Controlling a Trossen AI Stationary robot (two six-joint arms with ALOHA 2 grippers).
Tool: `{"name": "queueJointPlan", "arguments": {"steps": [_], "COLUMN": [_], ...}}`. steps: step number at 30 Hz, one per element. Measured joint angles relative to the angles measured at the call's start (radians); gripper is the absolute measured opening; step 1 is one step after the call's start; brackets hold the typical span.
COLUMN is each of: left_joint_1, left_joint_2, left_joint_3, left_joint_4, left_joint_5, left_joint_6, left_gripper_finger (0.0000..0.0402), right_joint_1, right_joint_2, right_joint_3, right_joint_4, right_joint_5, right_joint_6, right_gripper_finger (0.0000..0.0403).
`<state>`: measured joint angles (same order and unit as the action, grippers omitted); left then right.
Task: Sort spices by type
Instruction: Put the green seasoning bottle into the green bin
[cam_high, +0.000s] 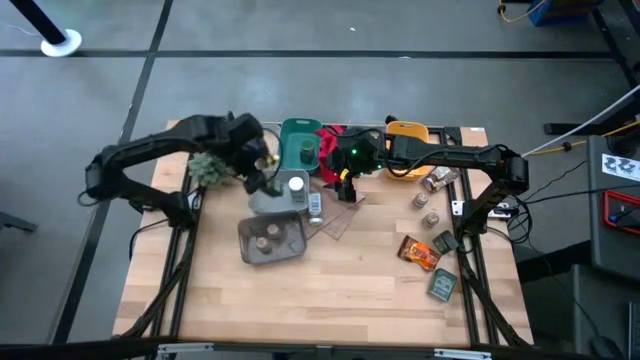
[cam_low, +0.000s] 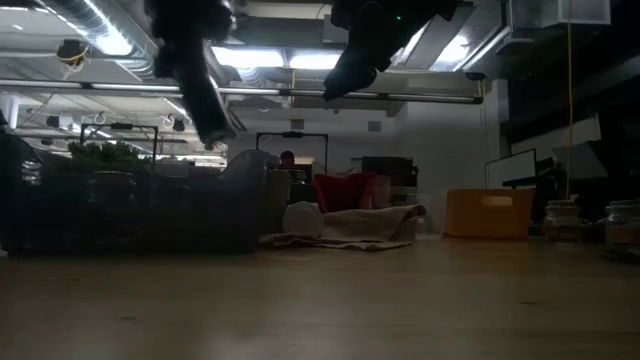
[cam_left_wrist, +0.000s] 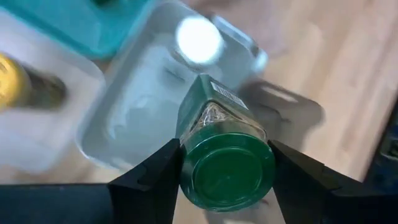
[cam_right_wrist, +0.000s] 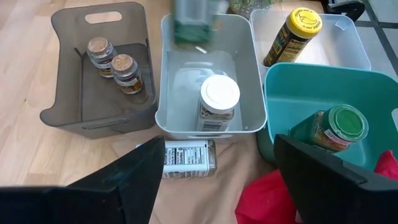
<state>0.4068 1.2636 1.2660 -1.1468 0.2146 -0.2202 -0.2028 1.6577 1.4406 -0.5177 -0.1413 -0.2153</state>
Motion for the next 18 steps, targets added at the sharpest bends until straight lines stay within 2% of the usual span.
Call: {"name": "queueJointPlan", "arguments": {"steps": [6,15,18], "left_joint_1": [0.129,0.258,0.286], "left_joint_2": [0.107,0.199,0.216], "left_joint_3": [0.009,0.168,0.203], "left_joint_4": [0.079,0.089,0.093], "left_joint_5": [0.003,-0.002,-0.035], "left_joint_6": [0.158,0.327,0.367], "left_gripper_finger": [0.0196,0.0196,0.0196], "right_joint_1": [-0.001,-0.001,-0.001], "right_joint_2": [0.000,0.000,0.000], "right_joint_3": [0.000,0.000,0.000], "right_joint_4": [0.000,0.000,0.000], "right_joint_5": [0.000,0.000,0.000], "right_joint_6": [0.000,0.000,0.000], "right_gripper_finger": [0.0301,0.0301,0.0301]}}
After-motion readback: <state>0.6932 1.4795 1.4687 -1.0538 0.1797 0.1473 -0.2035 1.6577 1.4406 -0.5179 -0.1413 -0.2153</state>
